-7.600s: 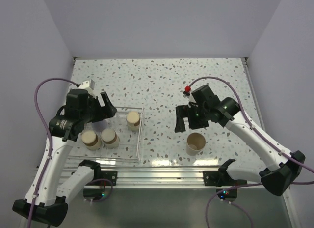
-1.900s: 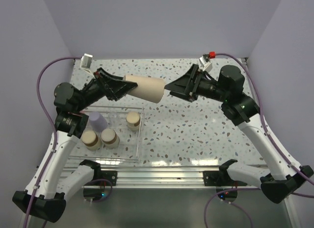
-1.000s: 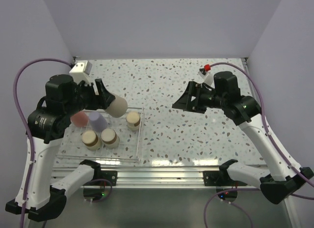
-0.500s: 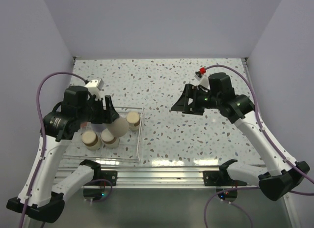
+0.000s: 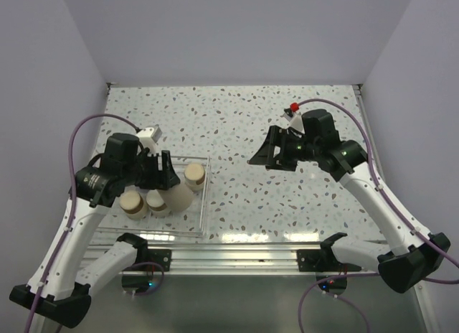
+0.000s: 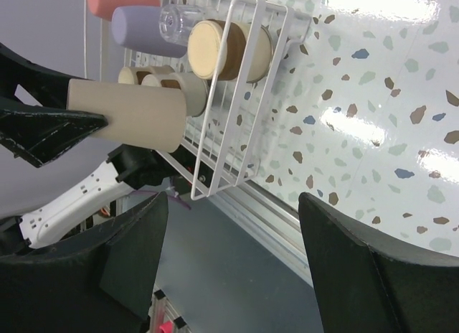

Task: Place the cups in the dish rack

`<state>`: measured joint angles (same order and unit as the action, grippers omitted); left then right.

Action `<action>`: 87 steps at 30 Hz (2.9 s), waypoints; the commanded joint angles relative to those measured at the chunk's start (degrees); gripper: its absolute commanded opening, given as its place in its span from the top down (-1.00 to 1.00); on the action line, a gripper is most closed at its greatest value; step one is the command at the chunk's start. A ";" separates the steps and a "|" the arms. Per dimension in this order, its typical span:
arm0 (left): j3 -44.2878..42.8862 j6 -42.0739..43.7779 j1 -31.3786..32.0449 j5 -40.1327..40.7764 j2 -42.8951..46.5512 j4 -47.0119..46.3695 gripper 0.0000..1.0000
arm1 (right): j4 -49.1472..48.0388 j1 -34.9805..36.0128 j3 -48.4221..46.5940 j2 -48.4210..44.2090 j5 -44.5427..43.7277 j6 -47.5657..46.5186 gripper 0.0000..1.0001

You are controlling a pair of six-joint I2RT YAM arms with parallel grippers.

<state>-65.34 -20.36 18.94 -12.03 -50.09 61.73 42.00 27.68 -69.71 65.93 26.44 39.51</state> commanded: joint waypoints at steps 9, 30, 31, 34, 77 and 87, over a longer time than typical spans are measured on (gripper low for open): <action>3.72 0.94 0.92 -0.01 2.01 -2.76 1.00 | -3.06 -0.26 1.33 -1.42 -0.77 1.71 -0.54; 12.87 -2.67 3.30 2.62 2.63 -13.92 1.00 | -3.94 -0.26 2.83 -1.68 -0.60 1.72 -0.56; 13.22 -2.49 3.47 3.06 2.10 -14.88 1.00 | -3.77 -0.26 2.74 -1.60 -0.77 1.54 -0.57; 13.92 -0.48 4.09 4.38 0.78 -15.85 1.00 | -3.07 -0.26 2.21 -1.33 -1.21 0.93 -0.61; 15.77 -16.55 31.51 35.94 -1.33 -12.78 0.87 | -0.95 -0.17 1.25 0.51 -1.12 -2.85 -0.82; 16.56 -15.50 33.44 35.14 -1.33 -15.07 -0.30 | -0.78 -0.17 1.42 0.78 -0.95 -3.38 -0.84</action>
<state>-48.18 -34.96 51.64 21.43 -51.55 48.64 41.15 27.68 -66.78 66.50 26.02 37.39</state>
